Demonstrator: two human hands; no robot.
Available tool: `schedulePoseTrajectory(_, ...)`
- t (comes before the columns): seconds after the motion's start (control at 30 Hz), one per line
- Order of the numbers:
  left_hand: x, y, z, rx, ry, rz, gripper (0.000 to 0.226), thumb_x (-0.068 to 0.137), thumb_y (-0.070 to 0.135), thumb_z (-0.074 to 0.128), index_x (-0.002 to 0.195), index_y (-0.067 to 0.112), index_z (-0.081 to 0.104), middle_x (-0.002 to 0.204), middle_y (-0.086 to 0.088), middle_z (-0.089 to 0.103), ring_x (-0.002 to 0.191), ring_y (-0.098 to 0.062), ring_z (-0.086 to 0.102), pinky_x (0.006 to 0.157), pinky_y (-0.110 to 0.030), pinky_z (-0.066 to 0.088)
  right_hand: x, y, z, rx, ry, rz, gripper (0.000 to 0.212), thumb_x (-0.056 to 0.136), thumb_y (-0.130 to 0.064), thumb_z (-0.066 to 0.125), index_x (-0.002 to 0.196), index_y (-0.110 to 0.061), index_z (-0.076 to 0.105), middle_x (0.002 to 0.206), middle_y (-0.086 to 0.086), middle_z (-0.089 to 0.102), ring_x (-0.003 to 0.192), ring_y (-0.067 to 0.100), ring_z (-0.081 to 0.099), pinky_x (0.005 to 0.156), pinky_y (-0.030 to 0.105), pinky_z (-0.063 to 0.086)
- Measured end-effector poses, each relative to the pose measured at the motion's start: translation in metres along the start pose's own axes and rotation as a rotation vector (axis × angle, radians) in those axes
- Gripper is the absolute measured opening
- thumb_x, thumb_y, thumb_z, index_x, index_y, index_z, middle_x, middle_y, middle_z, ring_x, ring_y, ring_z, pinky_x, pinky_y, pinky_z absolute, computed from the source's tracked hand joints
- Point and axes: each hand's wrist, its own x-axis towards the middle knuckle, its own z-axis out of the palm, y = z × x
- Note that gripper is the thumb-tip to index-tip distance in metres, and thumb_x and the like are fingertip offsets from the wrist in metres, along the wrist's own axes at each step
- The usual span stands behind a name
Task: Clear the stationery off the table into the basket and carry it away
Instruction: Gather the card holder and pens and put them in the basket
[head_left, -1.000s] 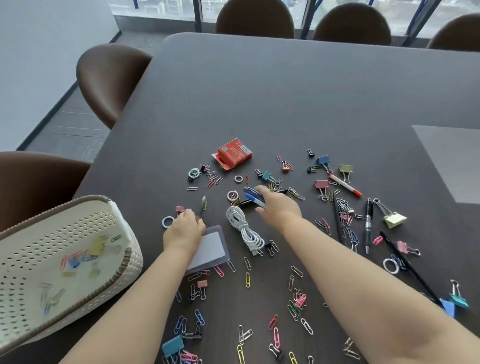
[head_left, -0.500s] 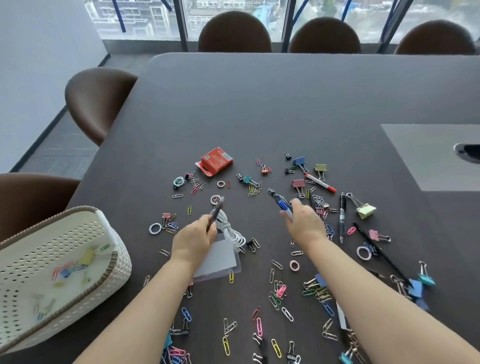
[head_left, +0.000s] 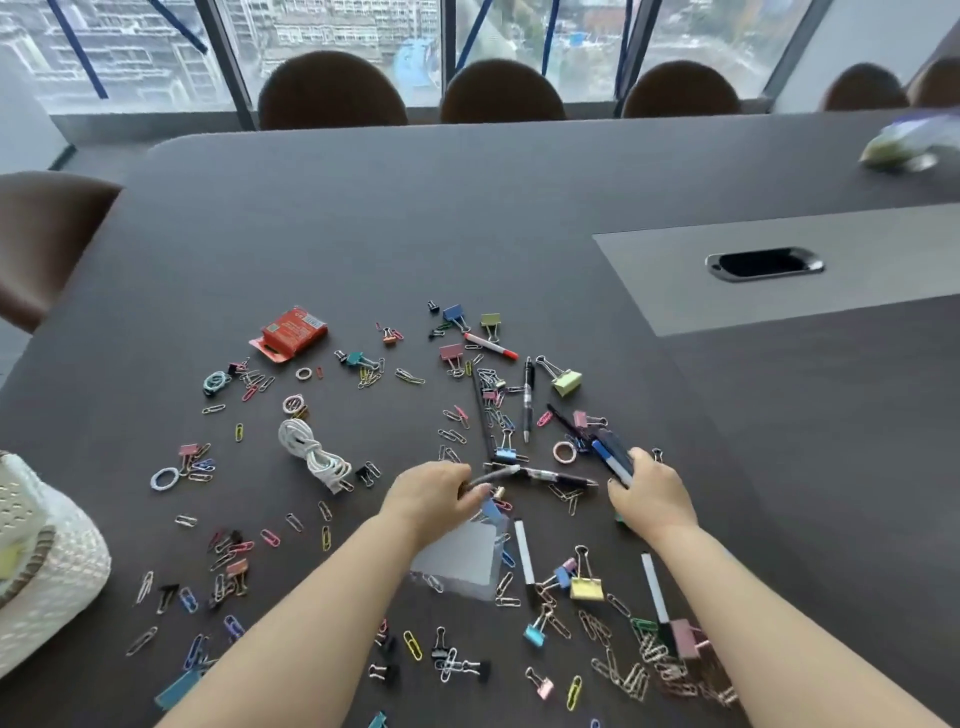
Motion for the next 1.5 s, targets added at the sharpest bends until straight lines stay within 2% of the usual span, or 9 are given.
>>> schedulePoseTrajectory(0.1, -0.006, 0.019, 0.011, 0.071, -0.107, 0.178, 0.017, 0.088, 0.036, 0.048, 0.094, 0.021, 0.054, 0.099, 0.003, 0.061, 0.092, -0.020, 0.056, 0.070, -0.027, 0.039, -0.004, 0.021, -0.005, 0.037, 0.024, 0.051, 0.012, 0.082, -0.016, 0.053, 0.091, -0.009, 0.050, 0.087, 0.015, 0.060, 0.075, 0.031, 0.050, 0.063, 0.033, 0.041)
schedulePoseTrajectory(0.17, -0.010, 0.029, 0.020, 0.154, -0.163, 0.273, 0.025, 0.085, 0.028, 0.047, 0.109, 0.026, 0.054, 0.105, 0.004, 0.062, 0.096, -0.022, 0.058, 0.072, -0.027, 0.041, -0.007, 0.027, -0.006, 0.044, 0.010, 0.050, 0.011, 0.081, -0.016, 0.052, 0.091, -0.010, 0.050, 0.086, 0.014, 0.060, 0.075, 0.032, 0.052, 0.063, 0.034, 0.043)
schedulePoseTrajectory(0.4, -0.009, 0.042, 0.036, 0.306, -0.317, 0.339, 0.042, 0.086, 0.020, 0.042, 0.125, 0.033, 0.043, 0.107, 0.000, 0.063, 0.093, -0.025, 0.059, 0.070, -0.033, 0.047, -0.028, 0.043, -0.002, 0.046, -0.054, 0.027, 0.030, 0.084, -0.017, 0.051, 0.114, -0.016, 0.051, 0.095, 0.011, 0.060, 0.078, 0.026, 0.050, 0.065, 0.029, 0.040)
schedulePoseTrajectory(0.77, -0.018, 0.041, 0.044, 0.424, -0.278, 0.274, 0.030, 0.094, 0.036, 0.041, 0.119, 0.021, 0.048, 0.127, -0.006, 0.039, 0.092, -0.031, 0.060, 0.066, -0.034, 0.040, -0.053, 0.085, 0.007, 0.068, -0.079, 0.093, 0.009, 0.085, -0.022, 0.053, 0.087, -0.015, 0.047, 0.081, 0.007, 0.059, 0.071, 0.026, 0.054, 0.059, 0.030, 0.043)
schedulePoseTrajectory(0.87, -0.021, 0.036, 0.044, 0.405, -0.267, 0.260, 0.030, 0.096, 0.037, 0.037, 0.115, 0.017, 0.047, 0.120, -0.003, 0.045, 0.094, -0.028, 0.059, 0.069, -0.036, 0.042, -0.057, 0.084, 0.011, 0.040, -0.129, 0.108, 0.024, 0.084, -0.035, 0.060, 0.081, -0.015, 0.047, 0.077, 0.002, 0.056, 0.071, 0.022, 0.054, 0.057, 0.029, 0.041)
schedulePoseTrajectory(1.0, -0.026, 0.032, 0.044, 0.197, -0.093, 0.169, 0.026, 0.097, 0.034, 0.036, 0.106, 0.013, 0.048, 0.105, -0.002, 0.061, 0.088, -0.029, 0.060, 0.069, -0.034, 0.042, -0.056, 0.081, 0.016, -0.049, -0.205, 0.148, 0.030, 0.080, -0.042, 0.064, 0.081, -0.017, 0.048, 0.083, 0.001, 0.056, 0.078, 0.020, 0.056, 0.061, 0.029, 0.042)
schedulePoseTrajectory(1.13, -0.022, 0.035, 0.039, 0.104, 0.046, 0.050, 0.026, 0.097, 0.035, 0.036, 0.107, 0.014, 0.048, 0.103, -0.003, 0.065, 0.092, -0.032, 0.059, 0.069, -0.034, 0.040, -0.052, 0.073, 0.014, -0.020, -0.184, 0.100, 0.023, 0.083, -0.036, 0.056, 0.082, -0.015, 0.045, 0.083, 0.003, 0.055, 0.075, 0.022, 0.054, 0.058, 0.029, 0.039)
schedulePoseTrajectory(1.27, -0.009, 0.040, 0.034, 0.047, 0.113, 0.003, 0.023, 0.096, 0.039, 0.037, 0.087, 0.020, 0.046, 0.099, 0.003, 0.064, 0.092, -0.026, 0.058, 0.063, -0.030, 0.031, -0.040, 0.063, 0.006, 0.084, -0.103, 0.057, 0.018, 0.080, -0.027, 0.056, 0.090, -0.015, 0.047, 0.080, 0.004, 0.057, 0.074, 0.026, 0.056, 0.059, 0.031, 0.041)
schedulePoseTrajectory(1.5, 0.017, 0.045, 0.025, -0.047, 0.148, -0.053, 0.027, 0.097, 0.041, 0.034, 0.081, 0.020, 0.035, 0.082, -0.001, 0.058, 0.089, -0.027, 0.055, 0.062, -0.031, 0.030, 0.001, 0.046, -0.004, 0.062, -0.049, -0.020, 0.012, 0.085, -0.024, 0.055, 0.089, -0.014, 0.050, 0.081, 0.004, 0.056, 0.073, 0.025, 0.051, 0.062, 0.027, 0.037)
